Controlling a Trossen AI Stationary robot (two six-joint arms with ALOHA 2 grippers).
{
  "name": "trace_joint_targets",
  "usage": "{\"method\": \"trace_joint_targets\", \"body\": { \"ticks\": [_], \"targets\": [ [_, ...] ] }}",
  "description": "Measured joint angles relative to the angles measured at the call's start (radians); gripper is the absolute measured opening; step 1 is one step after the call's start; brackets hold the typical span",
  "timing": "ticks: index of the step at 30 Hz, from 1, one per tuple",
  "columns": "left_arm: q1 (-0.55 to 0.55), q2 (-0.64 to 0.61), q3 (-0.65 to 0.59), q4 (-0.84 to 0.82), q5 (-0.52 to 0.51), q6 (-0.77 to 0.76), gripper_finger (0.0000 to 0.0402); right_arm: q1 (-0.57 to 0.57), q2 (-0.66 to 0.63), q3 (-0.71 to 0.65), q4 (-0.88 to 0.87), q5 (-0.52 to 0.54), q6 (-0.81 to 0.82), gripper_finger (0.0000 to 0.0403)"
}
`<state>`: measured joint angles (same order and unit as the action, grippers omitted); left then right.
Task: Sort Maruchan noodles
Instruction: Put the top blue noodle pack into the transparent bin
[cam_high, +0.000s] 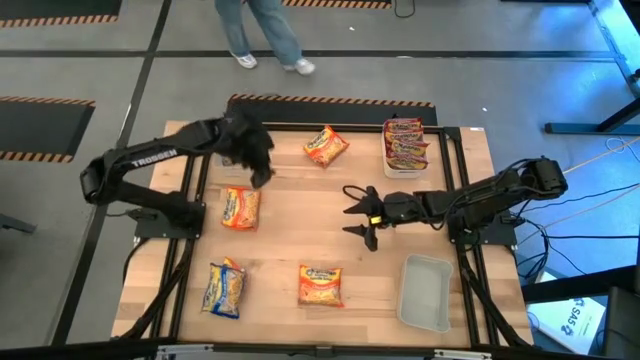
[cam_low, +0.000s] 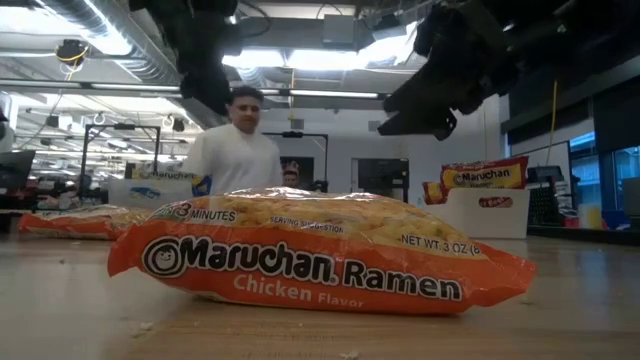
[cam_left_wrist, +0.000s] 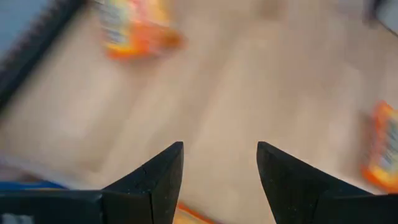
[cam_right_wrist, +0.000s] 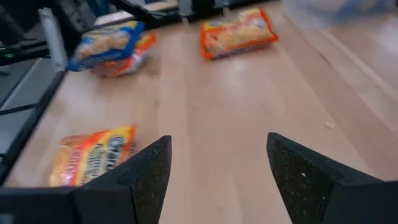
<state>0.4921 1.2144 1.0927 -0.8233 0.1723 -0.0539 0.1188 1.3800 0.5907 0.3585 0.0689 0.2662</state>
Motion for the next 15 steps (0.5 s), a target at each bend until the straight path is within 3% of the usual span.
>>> {"method": "trace_joint_targets", "body": {
  "ticks": [8,15],
  "targets": [
    [-0.360,0.000,0.000,-0.123,-0.094,-0.219,0.0197,0.093,0.094,0.014,0.182,0.044,0.000,0.0250],
    [-0.697,0.001,-0.035,-0.154,-0.221,-0.530,0.0197,0.119,0.297,0.170,0.164,-0.008,-0.014,0.0250]
  ]
}}
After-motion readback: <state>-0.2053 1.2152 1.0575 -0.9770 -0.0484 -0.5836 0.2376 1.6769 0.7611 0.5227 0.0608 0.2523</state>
